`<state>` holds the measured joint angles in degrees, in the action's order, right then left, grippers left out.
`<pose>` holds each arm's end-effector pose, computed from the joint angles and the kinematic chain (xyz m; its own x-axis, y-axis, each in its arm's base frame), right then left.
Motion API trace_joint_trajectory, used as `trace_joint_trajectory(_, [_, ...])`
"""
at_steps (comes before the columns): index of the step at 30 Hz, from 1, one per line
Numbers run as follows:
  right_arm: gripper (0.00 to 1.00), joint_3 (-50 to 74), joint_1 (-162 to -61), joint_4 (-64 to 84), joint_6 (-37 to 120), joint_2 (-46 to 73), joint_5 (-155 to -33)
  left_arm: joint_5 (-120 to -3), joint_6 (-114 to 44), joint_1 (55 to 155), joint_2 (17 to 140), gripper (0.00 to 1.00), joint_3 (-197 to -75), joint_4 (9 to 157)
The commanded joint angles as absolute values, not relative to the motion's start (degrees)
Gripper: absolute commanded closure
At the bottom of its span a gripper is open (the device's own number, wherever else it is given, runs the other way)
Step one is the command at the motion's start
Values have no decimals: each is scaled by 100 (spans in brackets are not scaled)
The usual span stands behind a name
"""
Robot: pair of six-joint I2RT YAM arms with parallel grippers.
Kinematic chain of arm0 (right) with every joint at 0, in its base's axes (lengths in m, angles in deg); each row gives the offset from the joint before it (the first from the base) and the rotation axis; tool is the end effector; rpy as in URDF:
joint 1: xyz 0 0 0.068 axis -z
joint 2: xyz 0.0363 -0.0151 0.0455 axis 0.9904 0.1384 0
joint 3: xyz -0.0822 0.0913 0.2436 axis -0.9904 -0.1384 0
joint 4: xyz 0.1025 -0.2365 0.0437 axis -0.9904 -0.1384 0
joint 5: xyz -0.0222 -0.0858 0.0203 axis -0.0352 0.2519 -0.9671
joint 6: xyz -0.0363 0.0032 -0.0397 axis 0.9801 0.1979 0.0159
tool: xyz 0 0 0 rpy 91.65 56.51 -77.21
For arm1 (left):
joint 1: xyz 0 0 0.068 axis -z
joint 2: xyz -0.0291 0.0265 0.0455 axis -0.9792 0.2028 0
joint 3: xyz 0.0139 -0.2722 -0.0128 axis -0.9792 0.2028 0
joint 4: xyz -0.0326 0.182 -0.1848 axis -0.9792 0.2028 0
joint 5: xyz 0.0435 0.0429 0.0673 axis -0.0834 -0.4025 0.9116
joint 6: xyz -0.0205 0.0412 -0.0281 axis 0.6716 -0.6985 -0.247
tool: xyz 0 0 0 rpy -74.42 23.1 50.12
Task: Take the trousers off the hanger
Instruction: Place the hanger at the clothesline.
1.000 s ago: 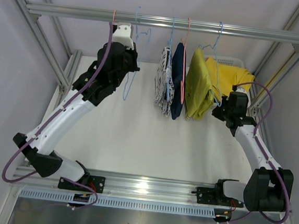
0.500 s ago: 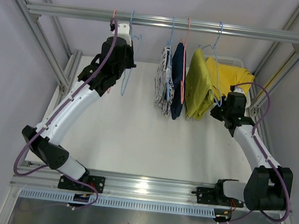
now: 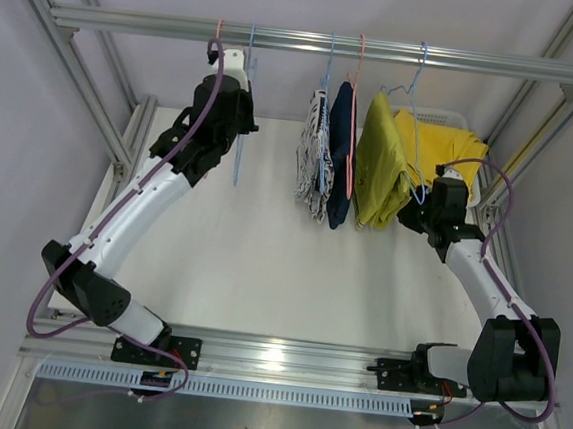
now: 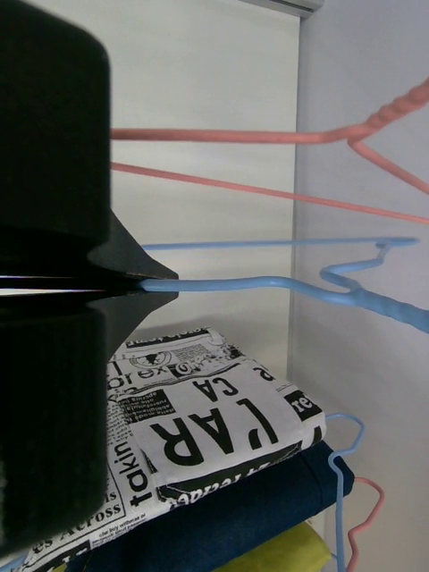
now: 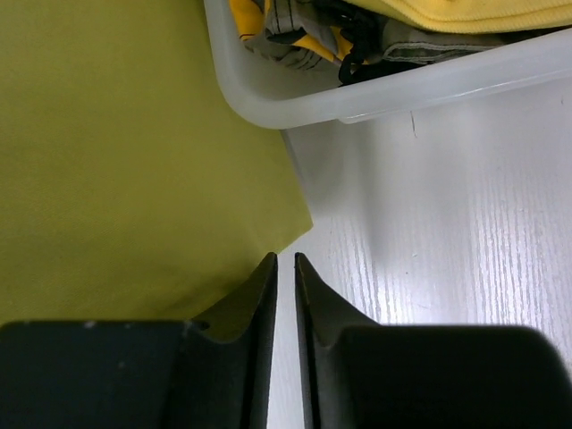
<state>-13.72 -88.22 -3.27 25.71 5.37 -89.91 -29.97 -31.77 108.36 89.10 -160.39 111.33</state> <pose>0.2760 0.0320 0.2595 -0.6136 0.3174 -0.7230 0.0855 0.9370 0.3388 0.2977 -0.1562 0.4512 -0.2613 -0.1153 -0.9584 0.0708 0.9879 -0.1382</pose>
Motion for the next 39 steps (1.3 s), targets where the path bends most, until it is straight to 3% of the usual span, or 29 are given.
trace_joint_trajectory(1, [82, -1387, -8872, -92, 2551, 546, -9117, -3092, -3057, 10765, 8592, 96, -15815, 11319])
trace_joint_trajectory(9, [61, -1439, -8890, -13, 2516, 555, -9240, -3039, -3013, 10774, 8461, 66, -15507, 11354])
trace_joint_trajectory(16, [49, -1431, -8899, -57, 2498, 511, -9511, -3144, -2986, 10783, 8057, 55, -15375, 11802])
trace_joint_trajectory(19, [47, -1448, -8934, -39, 2516, 528, -9478, -3319, -2942, 10809, 7740, 45, -15401, 12004])
trace_joint_trajectory(29, [44, -1404, -8987, -136, 2525, 528, -9451, -4504, -2820, 11152, 7177, 33, -16042, 12128])
trace_joint_trajectory(39, [43, -1413, -9031, -145, 2542, 493, -9390, -5991, -2134, 11161, 7950, 31, -16464, 11618])
